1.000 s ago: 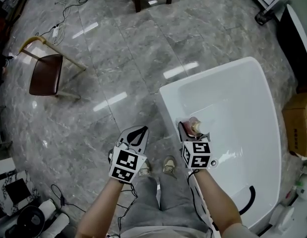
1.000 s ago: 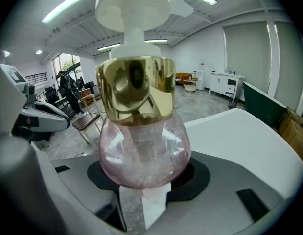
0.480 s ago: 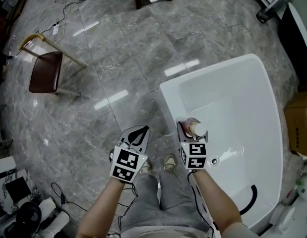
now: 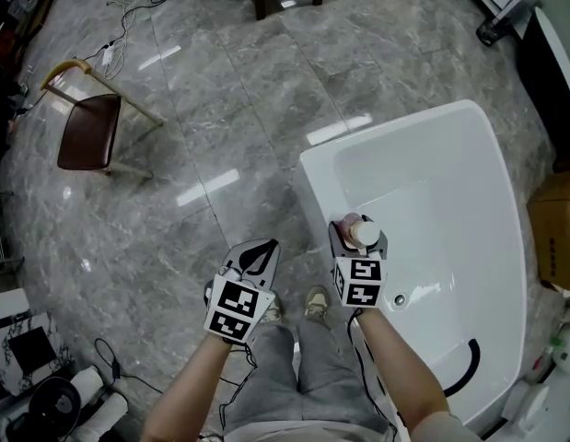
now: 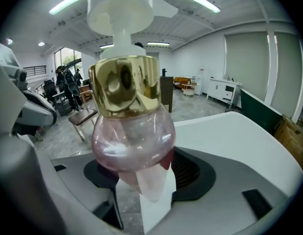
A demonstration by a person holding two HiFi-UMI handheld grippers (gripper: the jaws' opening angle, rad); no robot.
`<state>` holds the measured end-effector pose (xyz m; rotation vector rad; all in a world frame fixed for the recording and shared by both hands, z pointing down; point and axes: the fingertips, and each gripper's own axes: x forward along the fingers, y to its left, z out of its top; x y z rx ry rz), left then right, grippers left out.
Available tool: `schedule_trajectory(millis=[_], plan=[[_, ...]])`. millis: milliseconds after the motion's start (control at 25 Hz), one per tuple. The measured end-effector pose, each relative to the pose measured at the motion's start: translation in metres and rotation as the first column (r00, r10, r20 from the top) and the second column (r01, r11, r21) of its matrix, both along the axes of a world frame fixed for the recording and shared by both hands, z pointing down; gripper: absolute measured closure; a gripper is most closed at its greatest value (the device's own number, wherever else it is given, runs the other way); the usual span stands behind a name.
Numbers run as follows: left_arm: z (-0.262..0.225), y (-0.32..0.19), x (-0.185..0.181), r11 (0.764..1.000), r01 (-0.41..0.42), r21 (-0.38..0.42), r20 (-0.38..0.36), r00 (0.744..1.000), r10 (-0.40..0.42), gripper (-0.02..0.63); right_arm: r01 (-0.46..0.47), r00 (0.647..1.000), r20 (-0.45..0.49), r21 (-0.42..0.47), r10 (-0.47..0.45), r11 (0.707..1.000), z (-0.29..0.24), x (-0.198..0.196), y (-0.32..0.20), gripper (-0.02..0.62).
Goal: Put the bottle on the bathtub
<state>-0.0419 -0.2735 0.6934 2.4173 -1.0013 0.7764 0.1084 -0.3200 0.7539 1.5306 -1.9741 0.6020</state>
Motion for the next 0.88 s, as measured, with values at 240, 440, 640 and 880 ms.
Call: schedule_trajectory(millis=[240, 440, 640, 880], plan=[[-0.004, 0.007, 0.001, 1.000, -0.018, -0.004, -0.002, 1.000, 0.018, 0.585, -0.008, 1.000, -0.012, -0.002, 0.008, 1.000, -0.004, 0.001, 0.003, 0.309], [-0.009, 0.013, 0.002, 0.999, -0.041, 0.000, -0.003, 0.999, 0.041, 0.586, -0.012, 1.000, -0.012, -0.014, 0.012, 1.000, -0.009, -0.001, 0.012, 0.293], [-0.023, 0.018, 0.002, 0.998, -0.056, 0.002, -0.006, 0.998, 0.056, 0.585, -0.008, 1.000, -0.011, -0.025, 0.008, 1.000, -0.023, -0.002, 0.018, 0.278], [-0.052, 0.023, -0.002, 0.998, -0.058, 0.015, -0.016, 0.998, 0.058, 0.586, -0.008, 1.000, 0.009, -0.032, 0.008, 0.999, -0.058, -0.005, 0.030, 0.272]])
